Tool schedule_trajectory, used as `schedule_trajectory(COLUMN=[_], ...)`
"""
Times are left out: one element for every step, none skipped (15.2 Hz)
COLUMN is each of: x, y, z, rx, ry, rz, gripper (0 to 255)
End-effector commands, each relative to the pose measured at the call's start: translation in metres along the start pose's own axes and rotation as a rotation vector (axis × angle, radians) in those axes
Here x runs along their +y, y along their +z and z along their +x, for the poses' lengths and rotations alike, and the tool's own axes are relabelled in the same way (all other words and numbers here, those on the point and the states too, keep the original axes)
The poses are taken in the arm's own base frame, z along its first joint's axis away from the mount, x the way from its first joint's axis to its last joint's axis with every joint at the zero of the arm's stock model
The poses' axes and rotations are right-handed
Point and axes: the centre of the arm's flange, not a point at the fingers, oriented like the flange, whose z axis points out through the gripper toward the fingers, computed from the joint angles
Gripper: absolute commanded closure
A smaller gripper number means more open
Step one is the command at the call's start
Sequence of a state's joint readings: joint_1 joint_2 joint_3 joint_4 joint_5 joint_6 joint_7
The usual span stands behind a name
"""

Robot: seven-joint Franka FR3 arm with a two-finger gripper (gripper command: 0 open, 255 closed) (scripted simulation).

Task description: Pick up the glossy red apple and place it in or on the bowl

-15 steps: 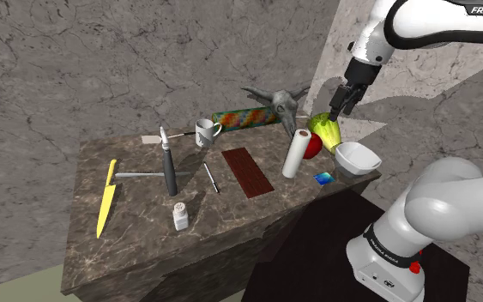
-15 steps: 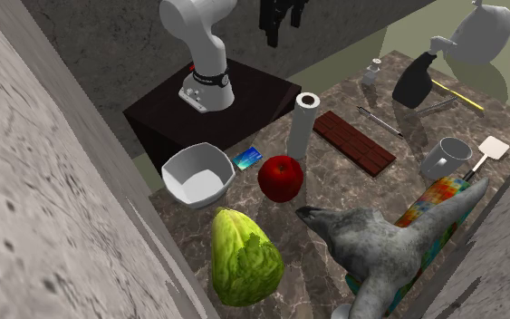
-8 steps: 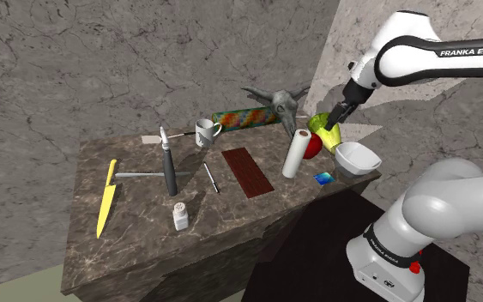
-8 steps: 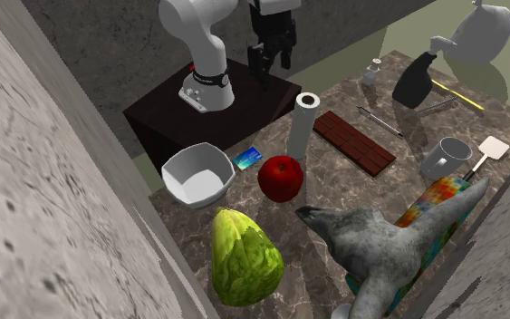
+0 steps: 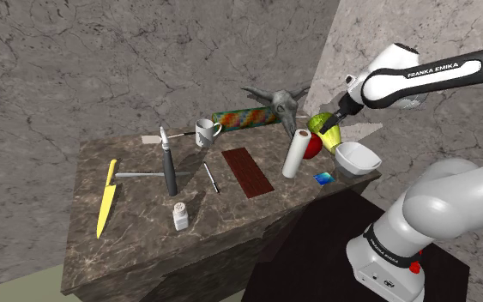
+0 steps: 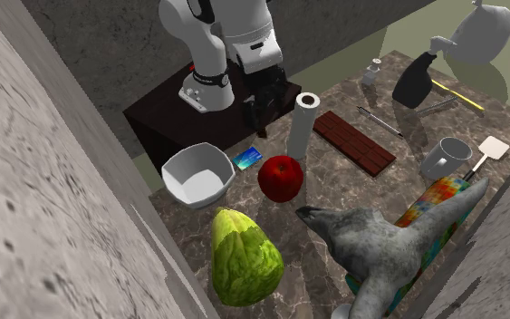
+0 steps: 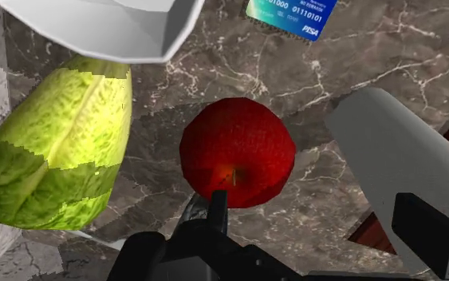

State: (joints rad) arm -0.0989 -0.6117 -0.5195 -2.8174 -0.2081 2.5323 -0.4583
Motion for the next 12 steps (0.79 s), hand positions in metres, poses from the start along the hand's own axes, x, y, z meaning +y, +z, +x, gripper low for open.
schedule_trajectory(x=[0.015,0.023,0.032,0.037,0.037,0.038,0.038,0.038,0.038,0.038,0.038,0.038], y=[0.022,0.031,0.040,0.046,0.051,0.057,0.062,0.067,0.072,0.078,0.083,0.086], z=[-0.001,0.000,0.000,0.000,0.001,0.001,0.002,0.002,0.003,0.004,0.004,0.004], rx=[0.045,0.066,0.087,0.100,0.100,0.100,0.100,0.100,0.100,0.100,0.100,0.100], ry=[-0.015,-0.022,-0.029,-0.034,-0.034,-0.034,-0.034,-0.034,-0.034,-0.034,-0.034,-0.034], rz=[-0.013,-0.017,-0.021,-0.023,-0.023,-0.023,-0.023,-0.023,-0.023,-0.023,-0.023,-0.023], gripper=[0,0,0,0,0,0,0,0,0,0,0,0])
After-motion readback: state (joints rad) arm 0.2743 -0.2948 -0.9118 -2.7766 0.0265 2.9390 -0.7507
